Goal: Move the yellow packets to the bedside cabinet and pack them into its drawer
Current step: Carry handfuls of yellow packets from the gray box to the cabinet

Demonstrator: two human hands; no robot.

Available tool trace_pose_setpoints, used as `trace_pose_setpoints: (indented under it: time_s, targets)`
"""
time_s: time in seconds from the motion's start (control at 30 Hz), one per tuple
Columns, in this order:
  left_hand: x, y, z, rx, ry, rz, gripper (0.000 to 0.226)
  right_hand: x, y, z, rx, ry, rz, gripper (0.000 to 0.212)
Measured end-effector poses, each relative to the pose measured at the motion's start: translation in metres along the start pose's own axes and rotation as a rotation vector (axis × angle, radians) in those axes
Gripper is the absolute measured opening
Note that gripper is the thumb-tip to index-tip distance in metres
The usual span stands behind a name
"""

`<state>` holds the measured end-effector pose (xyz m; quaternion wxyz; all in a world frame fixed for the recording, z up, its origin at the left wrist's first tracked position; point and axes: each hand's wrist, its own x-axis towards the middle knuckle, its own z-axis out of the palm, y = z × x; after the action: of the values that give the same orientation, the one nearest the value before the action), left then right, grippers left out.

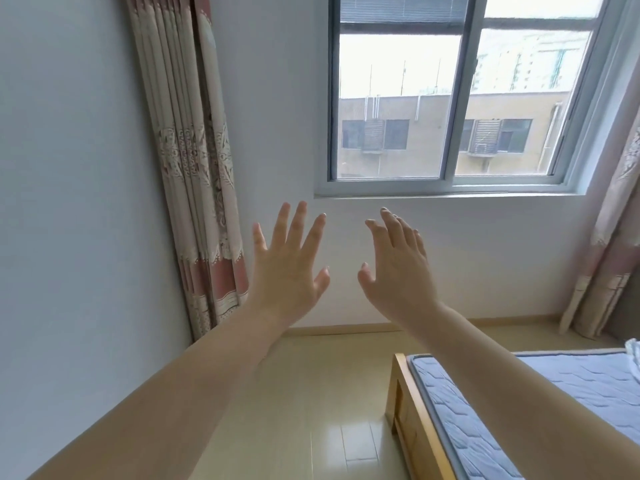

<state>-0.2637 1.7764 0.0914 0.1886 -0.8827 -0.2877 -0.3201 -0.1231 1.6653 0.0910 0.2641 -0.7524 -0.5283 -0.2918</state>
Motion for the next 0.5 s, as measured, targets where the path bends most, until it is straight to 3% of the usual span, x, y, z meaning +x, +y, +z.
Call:
trace_pose_setpoints:
  time_s: [0.23, 0.5]
  targets:
    - [0.14, -0.085, 0.145, -0.078, -0.082, 0.066, 0.077, 0.148, 0.032, 0.133, -0.055, -0.033, 0.053, 0.064]
    - [0.291, -0.08, 0.311, -0.241, -0.115, 0.152, 0.075, 0.264, 0.141, 0.262, -0.165, -0.028, 0.135, 0.066]
